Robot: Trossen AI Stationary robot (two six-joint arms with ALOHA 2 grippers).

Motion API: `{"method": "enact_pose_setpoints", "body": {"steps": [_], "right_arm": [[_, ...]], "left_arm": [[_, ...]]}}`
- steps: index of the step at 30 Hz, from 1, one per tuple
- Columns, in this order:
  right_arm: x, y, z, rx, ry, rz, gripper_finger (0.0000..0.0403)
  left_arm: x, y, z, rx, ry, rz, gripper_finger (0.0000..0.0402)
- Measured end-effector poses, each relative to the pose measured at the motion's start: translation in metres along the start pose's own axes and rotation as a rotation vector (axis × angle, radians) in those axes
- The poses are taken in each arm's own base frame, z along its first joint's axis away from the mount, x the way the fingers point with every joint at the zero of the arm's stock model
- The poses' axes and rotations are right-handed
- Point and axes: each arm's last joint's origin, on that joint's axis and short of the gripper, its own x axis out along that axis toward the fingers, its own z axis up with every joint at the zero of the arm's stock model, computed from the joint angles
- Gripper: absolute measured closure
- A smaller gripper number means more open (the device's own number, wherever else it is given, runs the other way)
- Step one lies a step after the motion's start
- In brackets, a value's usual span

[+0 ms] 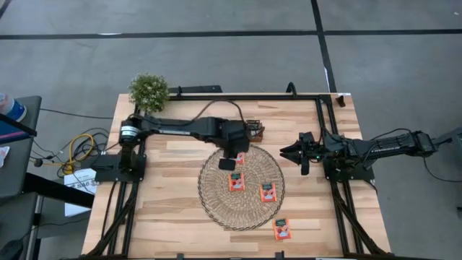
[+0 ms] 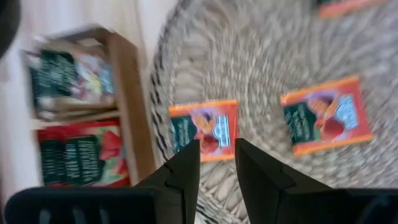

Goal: Pick & Place Tea
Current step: Put the orange tea bag into the left section of the wooden organizer

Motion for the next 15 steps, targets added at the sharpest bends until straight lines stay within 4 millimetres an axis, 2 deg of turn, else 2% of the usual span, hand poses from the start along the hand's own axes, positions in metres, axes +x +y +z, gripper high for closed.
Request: {"method": "enact_pose_setpoints", "body": {"steps": [4,9,15], "right_arm": [[0.0,0.0,0.0,0.0,0.0,0.0,0.0305],[0.0,0.0,0.0,0.0,0.0,0.0,0.0305],[0.0,0.0,0.0,0.0,0.001,0.0,0.0305]], "left_arm": [[0.033,0.004,-0.004,0.002,0.071,-0.013,0.0307],[0.063,0.014,-0.01,-0.022,0.113,-0.015,0.0307],[0.078,0.016,-0.011,-0.035,0.112,-0.02,0.0307]]}}
